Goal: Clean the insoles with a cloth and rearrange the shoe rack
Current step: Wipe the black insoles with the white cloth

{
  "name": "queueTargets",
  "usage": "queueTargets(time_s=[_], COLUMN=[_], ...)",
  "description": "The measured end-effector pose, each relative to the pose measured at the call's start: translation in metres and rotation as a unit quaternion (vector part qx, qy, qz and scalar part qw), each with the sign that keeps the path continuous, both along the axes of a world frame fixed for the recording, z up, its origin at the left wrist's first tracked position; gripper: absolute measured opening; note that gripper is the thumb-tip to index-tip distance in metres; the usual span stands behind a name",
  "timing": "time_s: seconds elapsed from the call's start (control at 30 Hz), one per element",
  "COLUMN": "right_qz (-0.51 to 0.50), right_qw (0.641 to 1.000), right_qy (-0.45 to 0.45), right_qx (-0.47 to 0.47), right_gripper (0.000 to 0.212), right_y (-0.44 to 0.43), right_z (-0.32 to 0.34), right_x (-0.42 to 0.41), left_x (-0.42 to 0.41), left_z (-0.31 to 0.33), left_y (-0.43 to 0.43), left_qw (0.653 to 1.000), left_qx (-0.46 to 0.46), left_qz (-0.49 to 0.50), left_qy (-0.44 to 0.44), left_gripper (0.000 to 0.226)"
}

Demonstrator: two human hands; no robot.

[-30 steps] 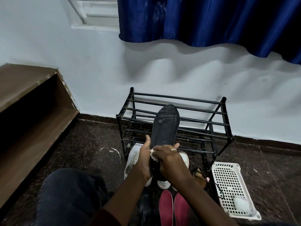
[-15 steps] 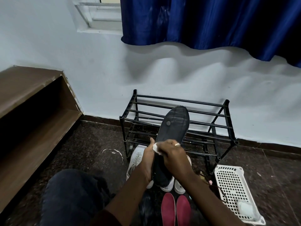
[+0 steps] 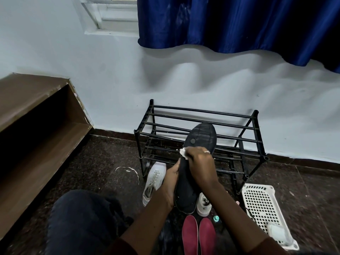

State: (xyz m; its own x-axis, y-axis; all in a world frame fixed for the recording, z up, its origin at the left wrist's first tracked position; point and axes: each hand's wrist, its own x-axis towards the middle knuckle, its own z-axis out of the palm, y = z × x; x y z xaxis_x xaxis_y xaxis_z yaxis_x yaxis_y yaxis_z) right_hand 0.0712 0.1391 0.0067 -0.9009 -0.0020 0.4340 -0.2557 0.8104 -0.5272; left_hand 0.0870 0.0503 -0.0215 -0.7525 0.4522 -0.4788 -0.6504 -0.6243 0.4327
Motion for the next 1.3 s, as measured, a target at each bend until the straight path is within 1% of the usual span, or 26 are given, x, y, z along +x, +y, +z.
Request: queueTargets(time_s=[0.03, 0.07, 0.1, 0.13, 0.17, 0.2, 0.23, 0.27, 0.33, 0.37, 0.4, 0.47, 0.53, 0.6, 0.63, 0.7, 0.8, 0.9, 1.0, 1.07, 1.17, 1.23, 1.3], right_qz=[0.016, 0.037, 0.055, 0.072, 0.088, 0.105, 0.122, 0.136, 0.156, 0.159, 0.154, 0.12, 0.074, 0.029, 0.011, -0.007, 0.033, 0.082, 0.115, 0.137, 0.157, 0.159, 0.146], right_qw=[1.0, 0.999, 0.998, 0.997, 0.996, 0.994, 0.992, 0.99, 0.987, 0.986, 0.987, 0.993, 0.997, 0.999, 1.0, 1.0, 0.999, 0.997, 0.992, 0.988, 0.985, 0.986, 0.988], right_qy=[0.011, 0.007, -0.002, -0.01, -0.017, -0.021, -0.017, -0.004, 0.022, 0.025, 0.023, 0.007, -0.015, -0.018, -0.014, -0.008, -0.007, 0.003, 0.016, 0.033, 0.032, 0.034, 0.036], right_qx=[0.003, 0.008, 0.011, 0.011, 0.006, -0.006, -0.018, -0.025, -0.029, -0.034, -0.034, -0.019, 0.003, 0.023, 0.025, 0.023, 0.026, 0.004, -0.046, -0.056, -0.068, -0.035, 0.025], right_gripper=[0.009, 0.01, 0.012, 0.015, 0.018, 0.019, 0.02, 0.02, 0.02, 0.02, 0.021, 0.022, 0.016, 0.01, 0.01, 0.012, 0.015, 0.015, 0.014, 0.019, 0.024, 0.021, 0.014], right_y=[-0.002, -0.005, -0.006, -0.007, -0.008, -0.01, -0.011, -0.011, -0.012, -0.011, -0.011, -0.01, -0.009, -0.008, -0.007, -0.008, -0.018, -0.023, -0.02, -0.015, -0.006, -0.001, 0.003], right_z=[-0.002, -0.004, -0.007, -0.011, -0.014, -0.015, -0.015, -0.014, -0.014, -0.014, -0.015, -0.017, -0.014, -0.008, -0.005, -0.001, 0.0, -0.004, -0.007, -0.011, -0.016, -0.016, -0.014], right_x=[0.004, 0.009, 0.015, 0.022, 0.03, 0.04, 0.048, 0.056, 0.064, 0.065, 0.063, 0.052, 0.036, 0.019, 0.011, 0.006, 0.017, 0.036, 0.056, 0.068, 0.07, 0.065, 0.058], left_x=[-0.002, -0.005, -0.006, -0.008, -0.009, -0.009, -0.011, -0.012, -0.016, -0.016, -0.017, -0.015, -0.011, -0.008, -0.006, -0.007, -0.013, -0.02, -0.027, -0.028, -0.027, -0.025, -0.023], left_z=[-0.009, -0.015, -0.011, -0.012, -0.014, -0.016, -0.013, -0.011, -0.013, -0.013, -0.014, -0.015, -0.013, -0.014, -0.012, -0.011, -0.012, -0.005, 0.003, 0.007, 0.005, 0.004, 0.001], left_y=[0.0, -0.002, -0.003, -0.005, -0.007, -0.01, -0.012, -0.014, -0.014, -0.013, -0.013, -0.013, -0.011, -0.008, -0.007, -0.006, -0.008, -0.011, -0.015, -0.016, -0.016, -0.016, -0.013], left_qw=[1.0, 1.0, 1.0, 1.0, 1.0, 0.999, 1.0, 1.0, 0.999, 0.999, 0.999, 0.999, 0.999, 0.998, 0.997, 0.997, 0.996, 0.996, 0.996, 0.996, 0.996, 0.996, 0.996], left_qx=[-0.007, 0.018, 0.023, 0.008, -0.006, -0.029, -0.021, 0.008, 0.033, 0.048, 0.042, 0.05, 0.049, 0.055, 0.069, 0.058, 0.068, 0.07, 0.079, 0.076, 0.076, 0.075, 0.074], left_qz=[0.002, 0.002, 0.008, 0.01, 0.007, 0.004, 0.004, 0.002, 0.019, 0.022, 0.028, 0.018, 0.013, 0.024, 0.027, 0.043, 0.038, 0.013, 0.026, 0.034, 0.048, 0.054, 0.053], left_qy=[0.001, -0.002, -0.015, -0.011, -0.009, 0.011, 0.021, 0.015, 0.004, 0.001, -0.003, 0.004, 0.011, 0.027, 0.029, 0.024, 0.045, 0.047, 0.033, 0.023, 0.021, 0.01, 0.002], left_gripper=[0.045, 0.045, 0.045, 0.044, 0.051, 0.059, 0.067, 0.072, 0.078, 0.078, 0.078, 0.079, 0.08, 0.076, 0.073, 0.069, 0.073, 0.08, 0.078, 0.077, 0.073, 0.07, 0.067])
